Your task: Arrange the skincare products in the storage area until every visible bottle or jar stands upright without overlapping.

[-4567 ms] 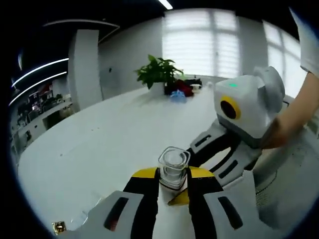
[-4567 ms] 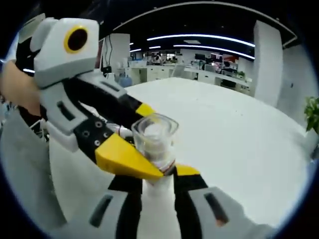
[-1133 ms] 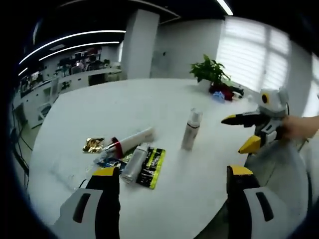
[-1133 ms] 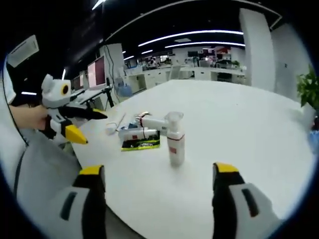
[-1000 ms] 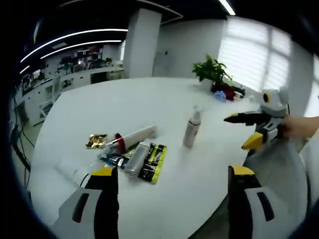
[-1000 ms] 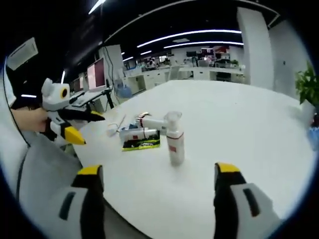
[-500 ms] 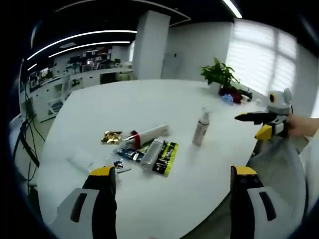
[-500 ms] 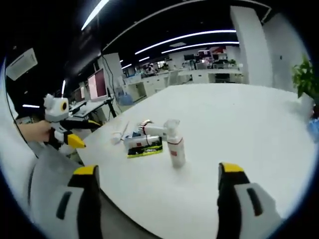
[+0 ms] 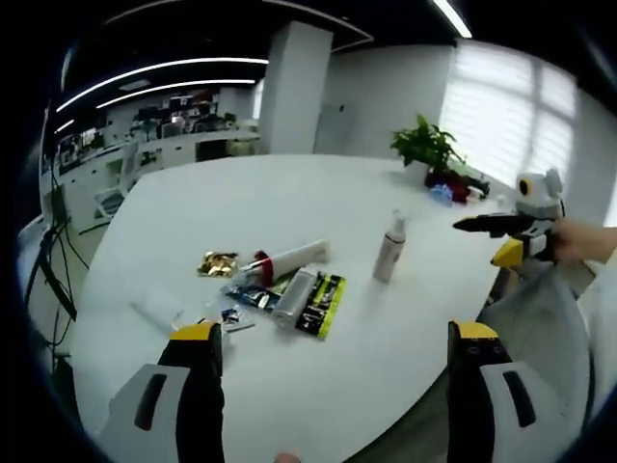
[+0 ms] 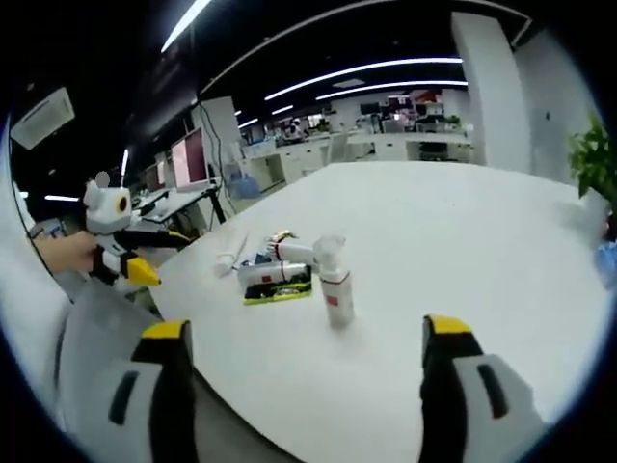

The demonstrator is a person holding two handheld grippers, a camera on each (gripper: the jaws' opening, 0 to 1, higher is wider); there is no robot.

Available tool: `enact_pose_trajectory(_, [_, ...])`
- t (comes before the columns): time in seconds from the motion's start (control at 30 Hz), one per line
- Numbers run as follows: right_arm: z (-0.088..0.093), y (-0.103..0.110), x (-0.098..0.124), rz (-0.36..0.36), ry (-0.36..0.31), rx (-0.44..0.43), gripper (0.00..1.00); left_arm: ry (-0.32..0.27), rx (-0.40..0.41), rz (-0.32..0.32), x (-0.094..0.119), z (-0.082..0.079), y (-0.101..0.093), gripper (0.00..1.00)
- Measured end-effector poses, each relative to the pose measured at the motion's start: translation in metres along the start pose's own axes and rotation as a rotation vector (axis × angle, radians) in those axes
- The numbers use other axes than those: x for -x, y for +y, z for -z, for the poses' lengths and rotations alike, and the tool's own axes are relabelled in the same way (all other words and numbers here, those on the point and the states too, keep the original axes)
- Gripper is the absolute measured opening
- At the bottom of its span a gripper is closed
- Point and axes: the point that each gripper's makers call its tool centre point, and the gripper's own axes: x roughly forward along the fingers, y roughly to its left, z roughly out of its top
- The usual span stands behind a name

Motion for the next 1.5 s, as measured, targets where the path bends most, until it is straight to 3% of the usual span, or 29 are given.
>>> enact_pose_trajectory(0.27, [-0.015, -0.010, -0.009, -0.018, 0.014, 0.042, 0.99, -0.010, 0.003, -0.007, 0.003, -0.001, 0.002, 0.97])
enact_pose_trajectory(0.6, [-0.065, -0.022, -0.028, -0.061, 0.009, 0.110, 0.94, -0.026, 0.021, -0.013, 0.005, -0.004, 0.003, 0.94])
enact_pose_trajectory(1.03, [-0.110, -0.030, -0.069, -0.168, 0.089, 0.212, 0.87, -0.025, 0.045, -0.027, 0.008, -0.001, 0.004, 0.94])
enact_pose_trajectory(1.33, [-0.135, -0.029, -0.100, -0.215, 0.140, 0.339, 0.85, -0.027, 0.050, -0.019, 0.005, -0.003, 0.004, 0.94])
enact_pose_trajectory(1.5, [-0.133, -0.031, -0.126, -0.251, 0.196, 0.415, 0.80, -0.019, 0.051, -0.025, 0.003, -0.003, 0.008, 0.94])
